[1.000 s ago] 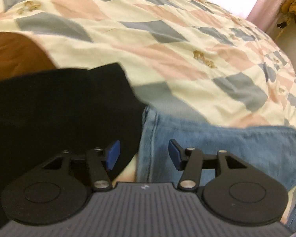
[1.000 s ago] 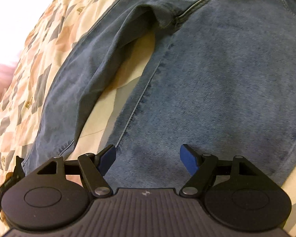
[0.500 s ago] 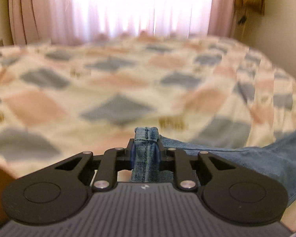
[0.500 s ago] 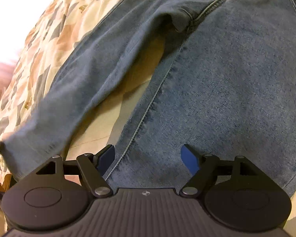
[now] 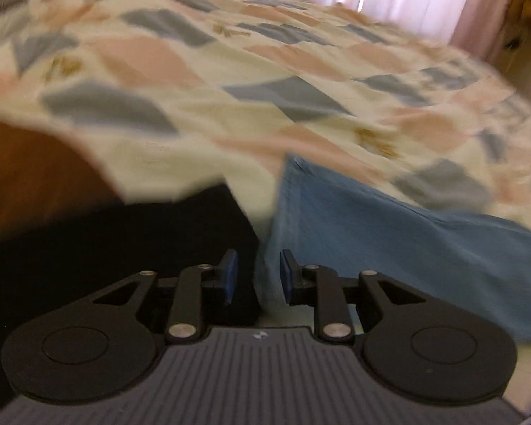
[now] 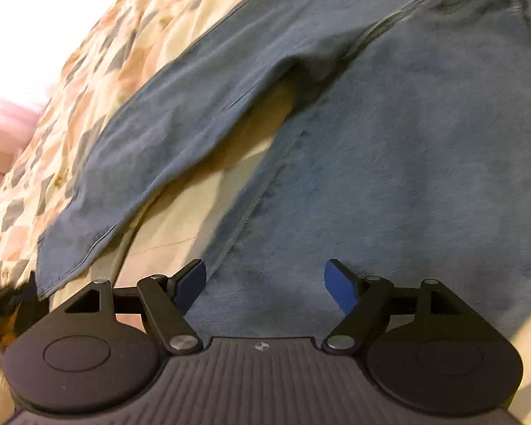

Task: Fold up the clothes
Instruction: 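Fold the legs over with the left tool while the right tool grasps the waistband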

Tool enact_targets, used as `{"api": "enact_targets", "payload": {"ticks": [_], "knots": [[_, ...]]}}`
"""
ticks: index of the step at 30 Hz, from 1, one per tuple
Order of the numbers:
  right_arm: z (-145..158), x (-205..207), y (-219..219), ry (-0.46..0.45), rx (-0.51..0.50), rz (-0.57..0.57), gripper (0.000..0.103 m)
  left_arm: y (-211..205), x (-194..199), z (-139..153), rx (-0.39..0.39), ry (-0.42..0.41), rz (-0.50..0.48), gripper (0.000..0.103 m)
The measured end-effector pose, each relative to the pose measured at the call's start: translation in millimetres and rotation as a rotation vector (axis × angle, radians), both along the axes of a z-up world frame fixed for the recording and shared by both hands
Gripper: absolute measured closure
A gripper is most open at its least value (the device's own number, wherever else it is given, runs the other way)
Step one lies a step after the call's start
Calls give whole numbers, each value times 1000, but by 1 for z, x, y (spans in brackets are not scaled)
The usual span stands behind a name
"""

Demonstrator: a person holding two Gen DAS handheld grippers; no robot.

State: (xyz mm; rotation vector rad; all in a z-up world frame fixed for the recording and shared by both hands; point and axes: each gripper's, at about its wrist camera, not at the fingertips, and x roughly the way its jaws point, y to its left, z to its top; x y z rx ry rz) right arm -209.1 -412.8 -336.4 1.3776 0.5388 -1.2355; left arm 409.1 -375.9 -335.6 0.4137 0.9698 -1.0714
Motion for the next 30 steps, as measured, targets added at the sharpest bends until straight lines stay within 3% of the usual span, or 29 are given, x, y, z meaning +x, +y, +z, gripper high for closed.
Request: {"api": "enact_targets", "payload": {"ticks": [5,9,14,17,21,27,30], "knots": [[22,-46,26,65,-36,-118,27,114,-45,18,106,167,65,75],[31,-83,39,117,-83,-177,27,207,-99,6,228,297,136,65],[21,-117,41,138,-99,-209,27,288,-153,-17,242,468,305,48],[18,-143,44,172,-118,-181,27,321,-175,-34,212,503,434,42],[17,-203,46,162,-136,-205,27,343,-188,-54,103,510,601,40],[-5,-293,32,99,-185,-353,27,367,-197,-71,-96,549,816,37],[-22,-324,22,42,-200,-418,27,365,-190,-82,-158,568,887,41]]}}
